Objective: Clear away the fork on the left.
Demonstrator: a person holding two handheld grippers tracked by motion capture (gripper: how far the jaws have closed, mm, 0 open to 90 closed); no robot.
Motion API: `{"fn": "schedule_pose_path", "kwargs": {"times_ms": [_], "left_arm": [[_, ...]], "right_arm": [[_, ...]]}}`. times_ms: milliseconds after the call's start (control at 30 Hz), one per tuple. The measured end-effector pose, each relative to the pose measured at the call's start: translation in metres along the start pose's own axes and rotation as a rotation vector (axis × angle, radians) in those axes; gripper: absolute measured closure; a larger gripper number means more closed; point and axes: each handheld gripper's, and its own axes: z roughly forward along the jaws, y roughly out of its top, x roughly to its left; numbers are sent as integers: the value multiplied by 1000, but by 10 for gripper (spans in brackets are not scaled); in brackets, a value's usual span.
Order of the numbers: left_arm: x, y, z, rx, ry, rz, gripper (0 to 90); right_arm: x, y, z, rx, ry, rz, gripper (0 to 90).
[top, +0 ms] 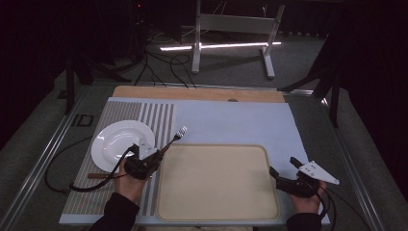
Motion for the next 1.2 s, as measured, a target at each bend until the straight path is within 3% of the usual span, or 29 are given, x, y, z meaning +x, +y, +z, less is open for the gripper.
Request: {"fn": "schedule_pose_path", "kwargs": {"times_ms": [800,967,1200], "left_arm": [[-37,-34,4,60,23,-35,769],[-43,-39,8,92,12,-31,767],[-50,-43,8,99,-19,-43,758]], "right_arm": [[0,0,1,4,3,-5,88],[0,0,1,5,5,-3,88],[0,0,1,4,5,-5,88]]}}
